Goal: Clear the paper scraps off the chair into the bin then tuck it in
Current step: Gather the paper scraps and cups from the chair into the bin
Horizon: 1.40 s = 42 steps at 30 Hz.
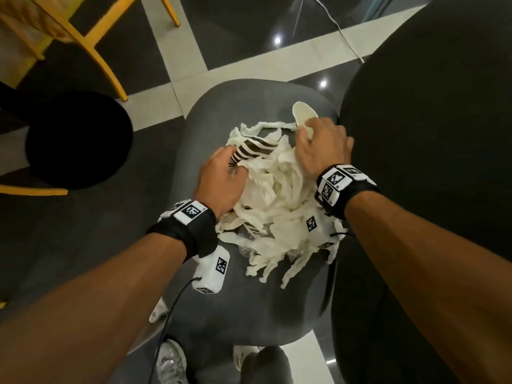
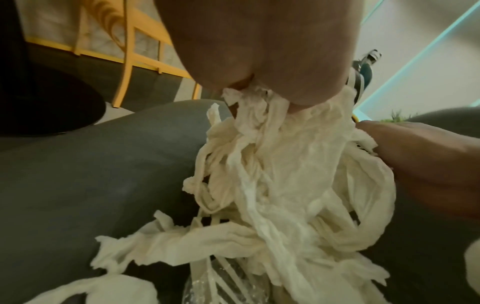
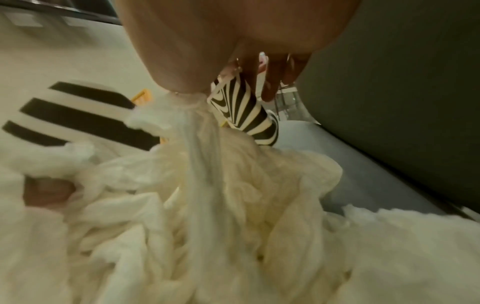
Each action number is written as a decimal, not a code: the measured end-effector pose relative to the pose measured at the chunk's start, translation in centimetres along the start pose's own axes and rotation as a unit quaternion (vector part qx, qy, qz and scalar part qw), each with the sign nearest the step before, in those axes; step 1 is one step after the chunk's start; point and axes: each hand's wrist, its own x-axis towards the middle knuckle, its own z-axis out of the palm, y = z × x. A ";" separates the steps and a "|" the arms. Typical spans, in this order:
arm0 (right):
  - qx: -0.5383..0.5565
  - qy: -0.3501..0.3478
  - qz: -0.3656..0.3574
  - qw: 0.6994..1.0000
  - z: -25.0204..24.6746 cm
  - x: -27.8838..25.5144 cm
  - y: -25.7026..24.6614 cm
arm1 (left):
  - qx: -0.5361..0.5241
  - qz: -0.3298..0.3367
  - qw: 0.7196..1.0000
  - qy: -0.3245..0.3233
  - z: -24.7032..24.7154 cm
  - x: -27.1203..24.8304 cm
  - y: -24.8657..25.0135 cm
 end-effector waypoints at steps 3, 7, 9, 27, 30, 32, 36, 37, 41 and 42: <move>0.010 0.048 -0.078 0.996 -0.6 -1.8 -3.2 | -0.049 -0.021 0.997 0.047 -3.0 -1.5 -0.5; 0.090 0.021 -0.154 0.984 0.2 -5.2 -8.8 | -0.095 -0.067 0.987 0.111 -7.5 -3.8 -3.3; 0.113 -0.042 -0.196 0.973 1.1 -7.5 -11.9 | -0.123 -0.087 0.980 0.132 -10.1 -5.6 -5.3; 0.118 -0.341 -0.127 0.924 25.4 -28.1 -25.6 | -0.145 -0.372 0.895 0.198 -20.4 -24.0 -30.4; 0.193 -0.377 0.005 0.906 30.3 -31.0 -27.1 | -0.134 -0.422 0.878 0.184 -19.5 -26.3 -34.3; 0.196 -0.398 0.072 0.893 34.0 -32.5 -26.9 | -0.127 -0.446 0.871 0.162 -18.1 -27.6 -37.4; 0.136 -0.445 0.068 0.882 41.3 -34.7 -24.7 | -0.127 -0.475 0.865 0.100 -13.7 -30.1 -43.2; 0.116 -0.451 0.066 0.882 43.0 -35.1 -24.0 | -0.138 -0.473 0.866 0.088 -12.3 -30.5 -44.5; 0.058 -0.474 0.109 0.872 48.9 -36.1 -20.7 | -0.155 -0.459 0.874 0.037 -7.4 -31.6 -47.8; 0.036 -0.485 0.118 0.866 49.8 -36.3 -20.0 | -0.140 -0.453 0.880 0.019 -6.5 -31.6 -48.4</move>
